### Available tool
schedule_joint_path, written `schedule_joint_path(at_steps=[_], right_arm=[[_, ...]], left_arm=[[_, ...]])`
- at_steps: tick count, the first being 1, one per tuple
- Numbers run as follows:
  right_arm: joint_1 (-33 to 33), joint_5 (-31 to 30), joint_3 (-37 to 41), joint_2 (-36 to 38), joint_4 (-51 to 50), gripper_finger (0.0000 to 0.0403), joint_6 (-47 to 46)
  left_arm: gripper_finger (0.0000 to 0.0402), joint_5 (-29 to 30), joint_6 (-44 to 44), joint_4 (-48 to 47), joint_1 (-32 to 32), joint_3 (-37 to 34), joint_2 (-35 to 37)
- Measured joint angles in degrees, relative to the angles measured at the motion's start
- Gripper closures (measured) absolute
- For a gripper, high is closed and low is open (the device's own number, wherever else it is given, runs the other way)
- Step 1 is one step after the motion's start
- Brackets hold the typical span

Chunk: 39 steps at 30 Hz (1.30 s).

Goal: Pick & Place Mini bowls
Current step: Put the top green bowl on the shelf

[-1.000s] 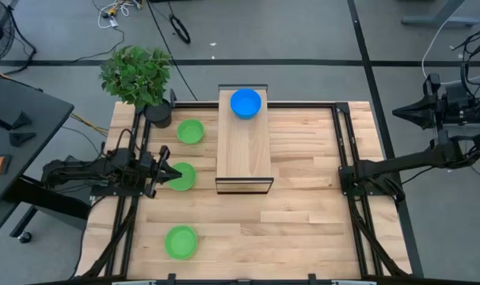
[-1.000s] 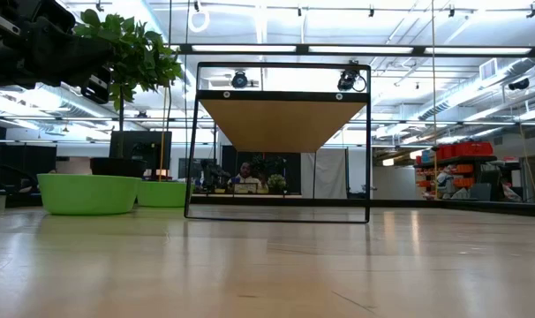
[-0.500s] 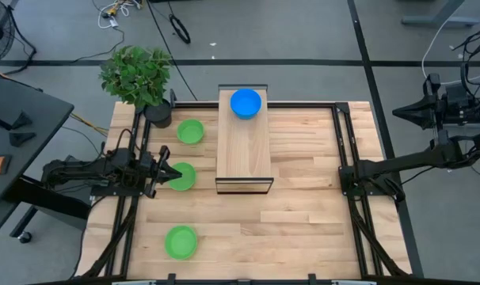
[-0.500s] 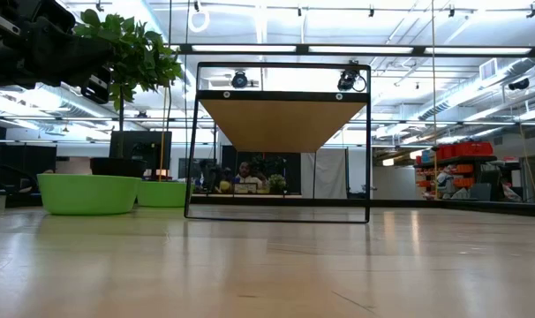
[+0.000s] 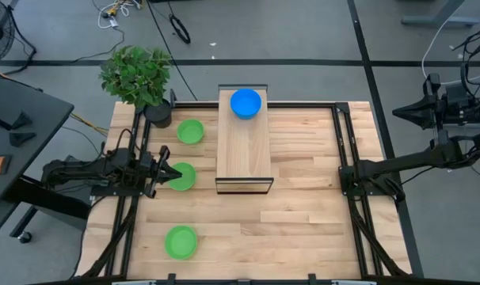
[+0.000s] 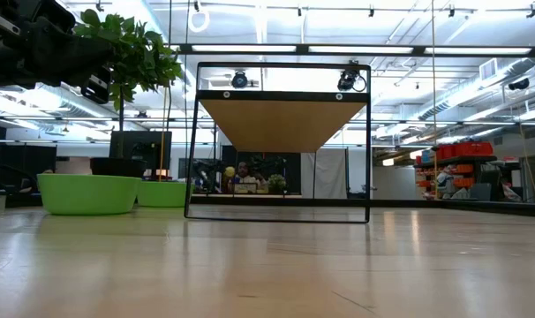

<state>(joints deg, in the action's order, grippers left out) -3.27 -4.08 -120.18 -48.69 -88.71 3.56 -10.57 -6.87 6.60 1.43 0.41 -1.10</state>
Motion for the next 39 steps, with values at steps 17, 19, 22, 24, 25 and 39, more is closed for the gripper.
schedule_joint_path(at_steps=[17,19,22,24,25,39], right_arm=[[0.0,0.0,0.0,0.0,0.0,0.0396,0.0],[0.0,0.0,0.0,0.0,0.0,0.0396,0.0],[0.0,0.0,0.0,0.0,0.0,0.0396,0.0],[0.0,0.0,0.0,0.0,0.0,0.0396,0.0],[0.0,0.0,0.0,0.0,0.0,0.0396,0.0],[0.0,0.0,0.0,0.0,0.0,0.0396,0.0]], left_arm=[[0.0371,0.0,0.0,0.0,0.0,0.0,0.0],[0.0371,0.0,0.0,0.0,0.0,0.0,0.0],[0.0371,0.0,0.0,0.0,0.0,0.0,0.0],[0.0371,0.0,0.0,0.0,0.0,0.0,0.0],[0.0371,0.0,0.0,0.0,0.0,0.0,0.0],[0.0371,1.6,-0.2,1.6,0.0,0.0,0.0]])
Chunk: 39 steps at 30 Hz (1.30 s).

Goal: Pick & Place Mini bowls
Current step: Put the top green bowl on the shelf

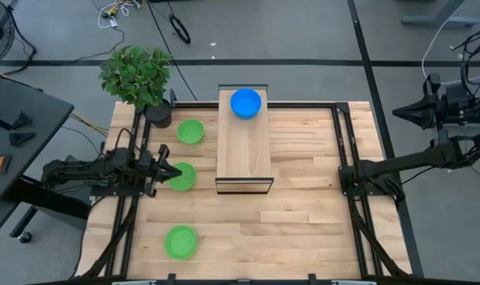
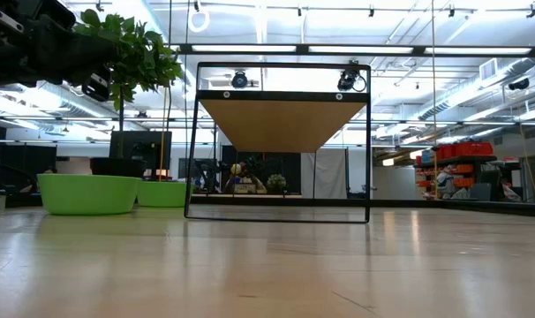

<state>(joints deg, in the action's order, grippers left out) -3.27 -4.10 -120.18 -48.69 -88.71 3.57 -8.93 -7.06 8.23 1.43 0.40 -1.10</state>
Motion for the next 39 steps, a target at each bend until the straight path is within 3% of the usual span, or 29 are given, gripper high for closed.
schedule_joint_path(at_steps=[10,15,21,33,39], right_arm=[[0.0,0.0,0.0,0.0,0.0,0.0396,0.0],[0.0,0.0,0.0,0.0,0.0,0.0396,0.0],[0.0,0.0,0.0,0.0,0.0,0.0396,0.0],[0.0,0.0,0.0,0.0,0.0,0.0396,0.0],[0.0,0.0,0.0,0.0,0.0,0.0396,0.0]], left_arm=[[0.0371,0.1,-5.7,7.6,0.0,0.0,0.0],[0.0372,0.2,-13.0,14.7,0.0,0.0,0.0],[0.0372,0.3,-15.3,22.4,0.0,0.1,0.0],[0.0397,1.7,-14.5,22.0,0.0,9.6,0.0],[0.0399,3.7,-13.7,17.1,0.0,16.4,-1.8]])
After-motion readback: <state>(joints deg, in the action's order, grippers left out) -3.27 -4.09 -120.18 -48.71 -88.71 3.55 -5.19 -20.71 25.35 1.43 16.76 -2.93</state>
